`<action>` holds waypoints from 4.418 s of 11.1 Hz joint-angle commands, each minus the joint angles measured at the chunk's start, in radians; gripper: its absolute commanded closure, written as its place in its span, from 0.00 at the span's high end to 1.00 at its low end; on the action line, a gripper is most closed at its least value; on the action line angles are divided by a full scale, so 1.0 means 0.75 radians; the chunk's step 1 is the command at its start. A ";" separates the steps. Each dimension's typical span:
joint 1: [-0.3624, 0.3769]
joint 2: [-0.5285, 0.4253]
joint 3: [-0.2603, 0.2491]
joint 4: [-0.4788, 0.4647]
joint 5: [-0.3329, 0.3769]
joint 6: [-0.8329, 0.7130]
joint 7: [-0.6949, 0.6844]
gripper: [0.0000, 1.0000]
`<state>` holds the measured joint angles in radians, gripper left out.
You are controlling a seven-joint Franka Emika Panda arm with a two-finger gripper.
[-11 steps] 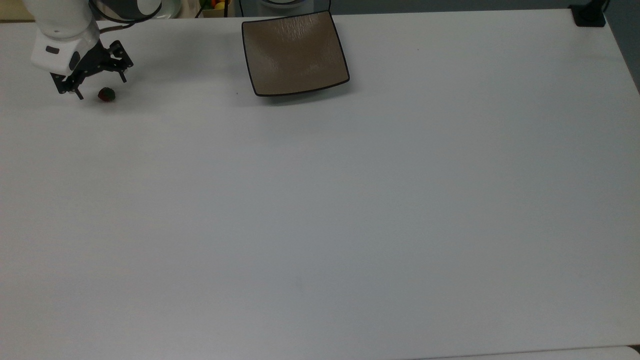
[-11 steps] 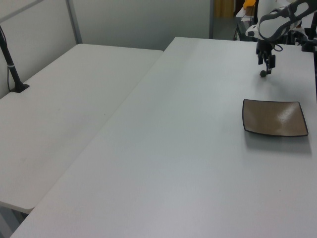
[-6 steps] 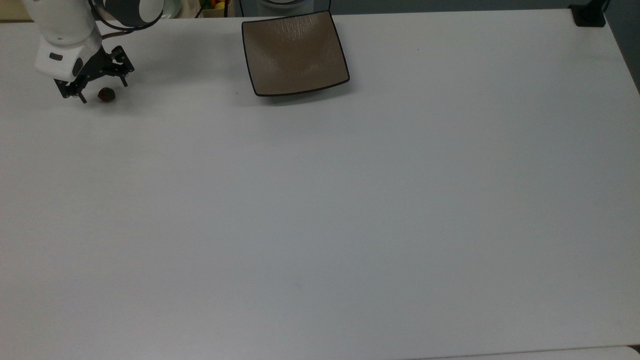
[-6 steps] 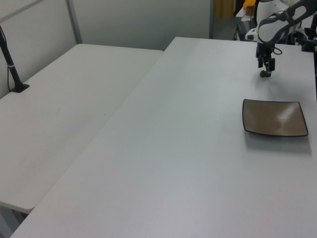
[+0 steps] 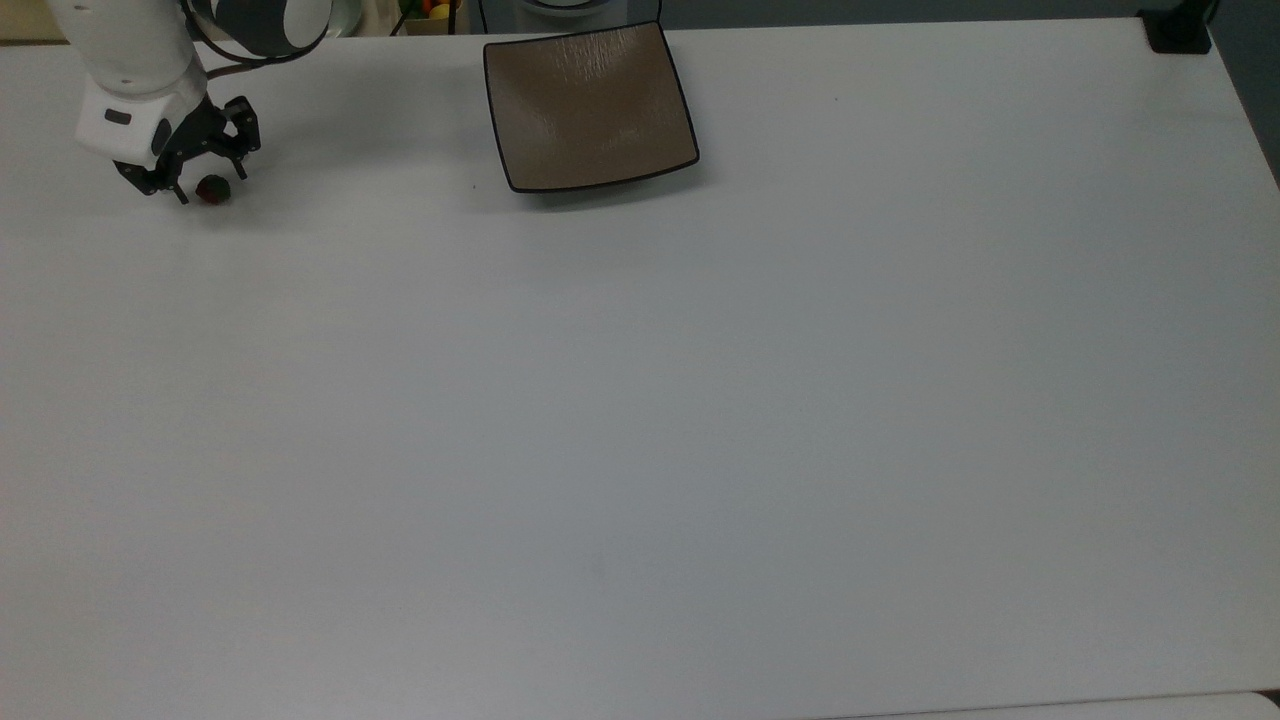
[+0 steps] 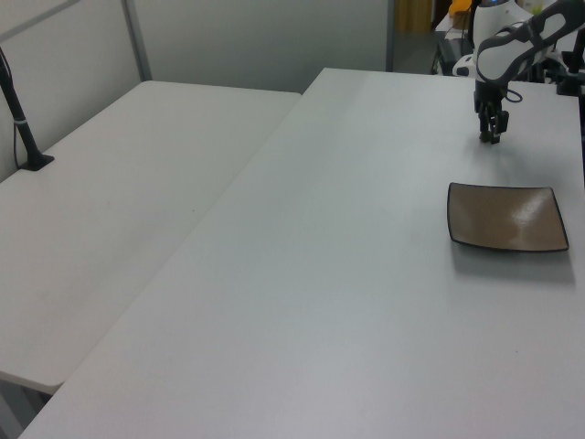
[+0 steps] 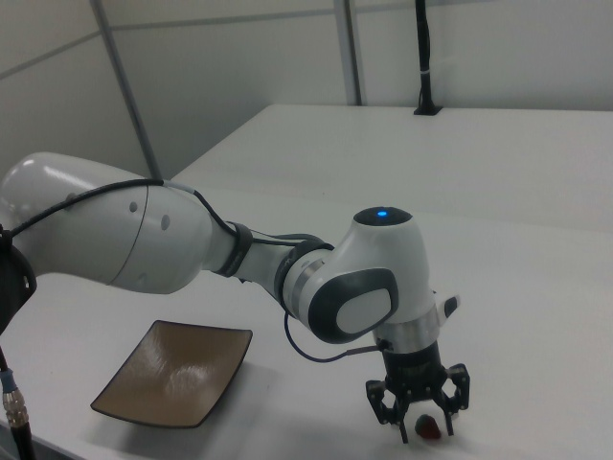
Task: Strawberries on a ceramic plate
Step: 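Lower the gripper onto the strawberry and close it, then lift the held strawberry up off the table, then carry the strawberry over the brown plate and lower it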
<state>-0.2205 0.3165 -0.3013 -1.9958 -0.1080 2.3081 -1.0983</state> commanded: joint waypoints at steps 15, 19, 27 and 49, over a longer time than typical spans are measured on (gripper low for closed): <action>0.120 -0.338 0.009 0.115 0.003 -0.490 -0.002 0.08; 0.206 -0.434 0.076 0.209 0.005 -0.764 0.126 0.08; 0.210 -0.483 0.483 0.196 0.068 -0.887 0.693 0.09; 0.425 -0.402 0.694 -0.345 0.124 -0.493 1.278 0.10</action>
<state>0.1010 0.0462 0.2237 -2.1932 -0.0109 1.8622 -0.1545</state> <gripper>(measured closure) 0.678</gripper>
